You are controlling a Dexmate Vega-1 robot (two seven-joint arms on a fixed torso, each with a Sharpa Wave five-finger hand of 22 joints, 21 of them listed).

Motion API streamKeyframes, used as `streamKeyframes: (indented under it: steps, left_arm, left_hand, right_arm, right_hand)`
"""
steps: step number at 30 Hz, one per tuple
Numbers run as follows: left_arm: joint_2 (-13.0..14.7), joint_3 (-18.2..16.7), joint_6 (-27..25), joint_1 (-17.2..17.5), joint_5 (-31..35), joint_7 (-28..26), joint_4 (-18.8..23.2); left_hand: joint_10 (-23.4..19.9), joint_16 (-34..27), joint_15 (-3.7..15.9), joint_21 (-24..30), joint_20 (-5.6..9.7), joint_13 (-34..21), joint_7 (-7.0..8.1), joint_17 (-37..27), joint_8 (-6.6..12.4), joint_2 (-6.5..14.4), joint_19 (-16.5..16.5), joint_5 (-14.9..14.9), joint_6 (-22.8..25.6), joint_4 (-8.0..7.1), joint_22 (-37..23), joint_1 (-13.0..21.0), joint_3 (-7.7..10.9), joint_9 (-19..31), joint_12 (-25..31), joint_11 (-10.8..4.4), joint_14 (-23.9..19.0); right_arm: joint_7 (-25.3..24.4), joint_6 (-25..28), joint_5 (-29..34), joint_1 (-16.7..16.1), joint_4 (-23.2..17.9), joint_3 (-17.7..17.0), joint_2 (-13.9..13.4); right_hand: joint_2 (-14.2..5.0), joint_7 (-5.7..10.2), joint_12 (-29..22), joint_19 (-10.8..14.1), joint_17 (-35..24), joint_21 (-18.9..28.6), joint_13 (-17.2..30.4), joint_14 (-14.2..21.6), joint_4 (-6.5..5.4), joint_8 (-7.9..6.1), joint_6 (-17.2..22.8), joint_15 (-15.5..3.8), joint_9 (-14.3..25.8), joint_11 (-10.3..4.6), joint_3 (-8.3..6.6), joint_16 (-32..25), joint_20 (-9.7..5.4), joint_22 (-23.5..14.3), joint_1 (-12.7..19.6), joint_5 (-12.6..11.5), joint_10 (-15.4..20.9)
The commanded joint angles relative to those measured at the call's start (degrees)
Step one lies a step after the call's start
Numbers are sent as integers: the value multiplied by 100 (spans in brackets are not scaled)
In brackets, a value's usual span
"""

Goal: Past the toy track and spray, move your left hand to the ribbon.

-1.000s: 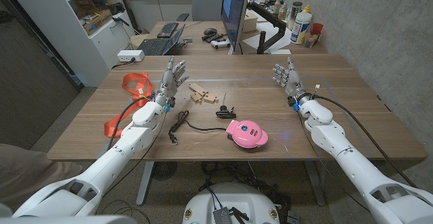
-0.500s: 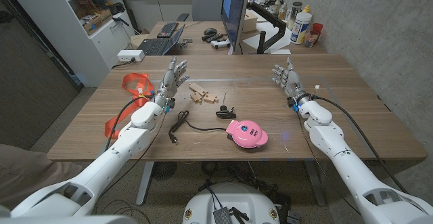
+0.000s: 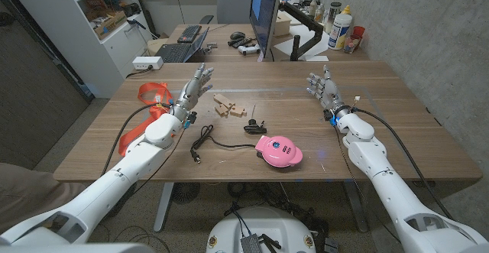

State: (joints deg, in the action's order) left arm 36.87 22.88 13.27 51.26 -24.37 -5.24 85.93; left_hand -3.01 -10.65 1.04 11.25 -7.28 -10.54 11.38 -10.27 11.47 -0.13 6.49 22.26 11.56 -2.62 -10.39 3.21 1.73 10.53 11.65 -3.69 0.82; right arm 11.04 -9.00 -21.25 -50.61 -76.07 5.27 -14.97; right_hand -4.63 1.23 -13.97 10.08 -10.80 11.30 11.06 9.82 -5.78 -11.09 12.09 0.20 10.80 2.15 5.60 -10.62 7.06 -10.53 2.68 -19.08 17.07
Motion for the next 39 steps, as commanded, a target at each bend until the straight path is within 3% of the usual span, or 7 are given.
streamKeyframes:
  steps: [1, 12, 21, 39]
  left_arm:
    - [353, -15, -280, 248, 410, -385, 638]
    - [514, -53, -537, 451, 607, -630, 997]
    - [682, -135, -1122, 672, 841, -1076, 1493]
    - [757, -260, -1871, 1008, 1136, -1760, 2166]
  left_hand:
    - [3, 14, 19, -5, 7, -18, 19, -22, -10, -4, -39, 28, -14, -1, -15, 71, -3, 30, 2, -37, 50]
    - [-13, 20, 10, -14, 16, -18, 22, -19, 7, 12, -80, 37, 31, 26, -12, 124, 10, 29, 2, -47, 97]
    - [-11, 20, 20, -15, 34, -17, 4, -13, 27, 90, -100, 48, 79, 92, -8, 262, 83, 28, -3, -58, 133]
    - [-120, -7, 15, 2, 38, -18, -53, -8, 61, 202, -91, 35, 197, 236, -3, 529, 211, 26, 25, -51, 116]
  right_arm:
    - [125, 16, 162, 49, 59, -133, 114]
    - [168, 27, 199, 109, 133, -165, 177]
    - [203, 12, 218, 146, 217, -186, 186]
    - [253, 33, 196, 77, 214, -259, 166]
  right_hand:
    - [-128, 9, 1, -3, -27, 20, 18, 4, -33, 4, 5, 19, 13, 12, 2, -26, 12, -11, 13, -41, -2]
    - [-131, 4, 1, -12, -26, 18, 18, -2, -33, 2, 3, 22, 13, 10, -1, -27, 22, -11, 18, -41, 1]
    - [-132, 3, 2, -16, -26, 18, 19, -11, -33, 1, 1, 17, 13, 2, -2, -26, 23, -11, 20, -41, 2]
    - [-140, 2, 5, -20, -24, 20, 20, -15, -30, -4, 4, 15, 12, -3, -10, -30, 22, -11, 32, -42, 1]
